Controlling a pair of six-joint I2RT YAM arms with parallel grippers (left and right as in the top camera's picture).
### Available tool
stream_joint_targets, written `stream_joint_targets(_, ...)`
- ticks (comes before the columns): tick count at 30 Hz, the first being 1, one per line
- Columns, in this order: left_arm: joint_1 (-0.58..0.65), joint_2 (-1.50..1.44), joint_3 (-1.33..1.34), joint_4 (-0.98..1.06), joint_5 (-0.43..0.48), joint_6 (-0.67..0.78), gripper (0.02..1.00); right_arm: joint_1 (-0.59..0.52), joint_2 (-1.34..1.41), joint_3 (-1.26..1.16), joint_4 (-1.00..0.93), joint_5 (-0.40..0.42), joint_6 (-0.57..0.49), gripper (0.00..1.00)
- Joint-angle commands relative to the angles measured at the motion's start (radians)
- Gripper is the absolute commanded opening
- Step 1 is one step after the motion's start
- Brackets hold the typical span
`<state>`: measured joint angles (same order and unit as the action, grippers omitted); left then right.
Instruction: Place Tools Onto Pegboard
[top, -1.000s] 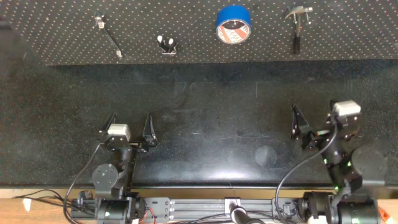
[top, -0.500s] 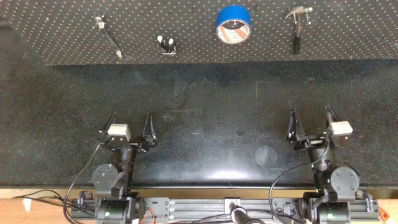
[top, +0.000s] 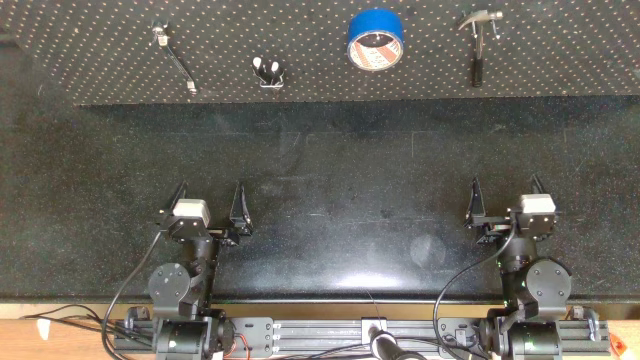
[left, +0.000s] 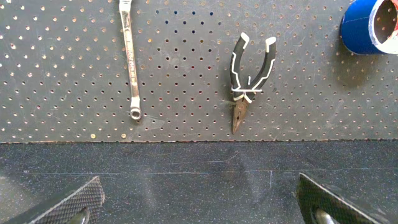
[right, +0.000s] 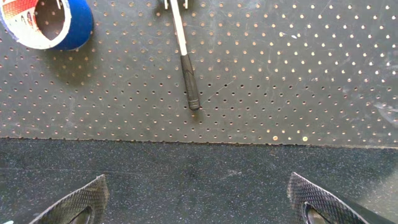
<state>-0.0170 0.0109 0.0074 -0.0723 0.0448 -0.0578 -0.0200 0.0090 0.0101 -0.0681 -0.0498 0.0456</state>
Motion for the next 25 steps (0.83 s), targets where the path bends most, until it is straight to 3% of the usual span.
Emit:
stream_joint_targets(1, -0.005, -0.008, -0.002, -0.007, -0.008, -0.013, 0.996, -0.006, -0.008, -0.006, -0.003, 0.017, -0.018, 0.939)
stream_joint_targets(4, -0.005, -0.007, -0.002, -0.007, -0.008, -0.013, 0.996, 0.037, -0.008, -0.006, -0.003, 0.016, -0.018, 0.939)
stream_joint_targets(25, -0.005, -0.008, -0.002, -0.007, -0.008, -0.013, 0.996, 0.037, -0.008, -0.006, -0.003, 0.016, -0.018, 0.939)
